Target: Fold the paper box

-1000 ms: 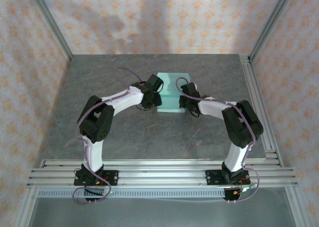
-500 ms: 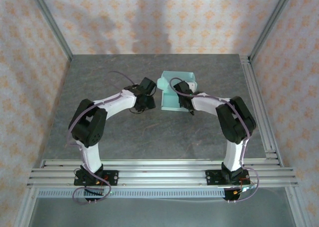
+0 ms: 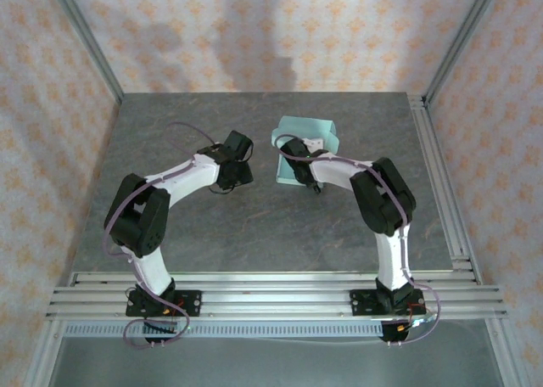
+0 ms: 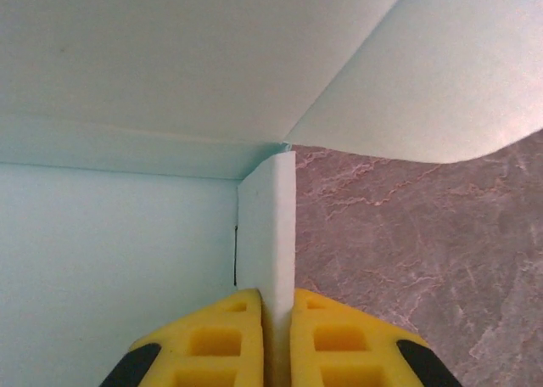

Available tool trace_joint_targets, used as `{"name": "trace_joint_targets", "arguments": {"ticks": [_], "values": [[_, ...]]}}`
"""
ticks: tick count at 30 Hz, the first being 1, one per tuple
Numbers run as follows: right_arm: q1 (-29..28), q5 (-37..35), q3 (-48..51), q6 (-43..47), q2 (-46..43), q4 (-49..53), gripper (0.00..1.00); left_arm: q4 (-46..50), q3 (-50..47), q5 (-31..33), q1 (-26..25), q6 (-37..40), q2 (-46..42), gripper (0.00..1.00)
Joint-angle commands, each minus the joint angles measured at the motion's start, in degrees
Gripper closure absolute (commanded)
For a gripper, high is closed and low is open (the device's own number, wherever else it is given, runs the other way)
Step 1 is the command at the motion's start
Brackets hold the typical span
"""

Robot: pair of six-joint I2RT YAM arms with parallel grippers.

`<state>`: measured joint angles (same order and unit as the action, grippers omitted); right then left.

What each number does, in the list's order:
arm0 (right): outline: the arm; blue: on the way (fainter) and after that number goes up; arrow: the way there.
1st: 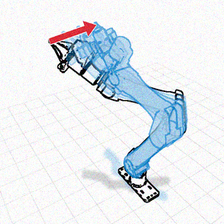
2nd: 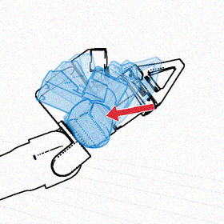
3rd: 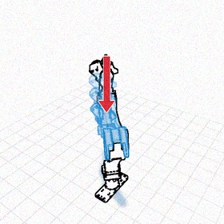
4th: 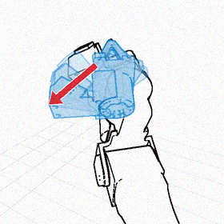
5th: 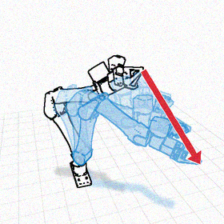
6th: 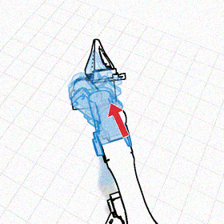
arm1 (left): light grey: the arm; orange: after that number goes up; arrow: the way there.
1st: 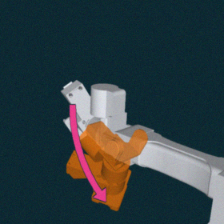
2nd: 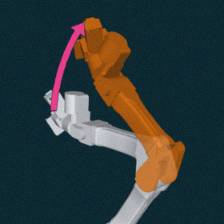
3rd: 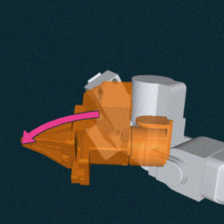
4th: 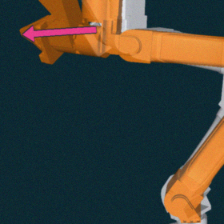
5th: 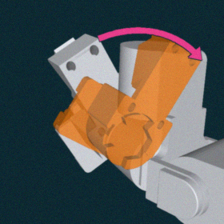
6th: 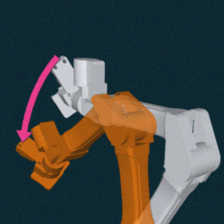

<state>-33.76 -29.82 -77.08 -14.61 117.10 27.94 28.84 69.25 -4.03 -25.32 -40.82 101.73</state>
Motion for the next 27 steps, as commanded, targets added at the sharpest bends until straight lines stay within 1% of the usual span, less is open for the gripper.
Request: {"name": "trace_joint_targets", "arguments": {"ticks": [1, 7, 10, 15, 16, 18, 23, 24, 27], "values": [[0.1, -2.51, 0.35, -0.45, 5.8, 11.23, 0.9, -0.01, -0.6, 1.4, 0.68, 0.43, -1.61, 0.52], [-0.81, -4.54, -2.72, -0.44, 8.8, 14.11, 0.9, -0.45, -0.98, 1.3, 0.78, 0.39, -1.62, 0.52], [-0.78, -2.65, -2.68, 0.83, 8.5, 12.83, 0.88, -0.53, -1.13, 1.18, 0.89, 0.47, -1.71, 0.52], [-0.93, 6.44, 2.97, 3.01, 1.87, 3.82, 0.85, -0.22, -1.39, 1.26, 1.36, 0.83, -2.45, 0.52], [-0.87, 7.47, 4.03, 3.09, 0.45, 2.12, 0.83, -0.25, -1.49, 1.3, 1.44, 0.91, -2.62, 0.52], [-0.91, 8.45, 5.13, 3.31, -1.63, 0.53, 0.78, -0.28, -1.64, 1.26, 1.57, 1.0, -2.75, 0.52], [-0.9, 9.48, 6.63, 5.08, -6.49, -2.02, 0.77, -0.23, -1.71, 1.07, 1.75, 1.13, -2.83, 0.52], [-0.88, 9.97, 6.87, 5.54, -7.09, -2.48, 0.75, -0.21, -1.69, 1.02, 1.7, 1.18, -2.78, 0.52], [-0.88, 11.2, 7.42, 6.35, -8.63, -3.71, 0.6, -0.14, -1.46, 1.05, 1.85, 1.44, -2.85, 0.52]]}}
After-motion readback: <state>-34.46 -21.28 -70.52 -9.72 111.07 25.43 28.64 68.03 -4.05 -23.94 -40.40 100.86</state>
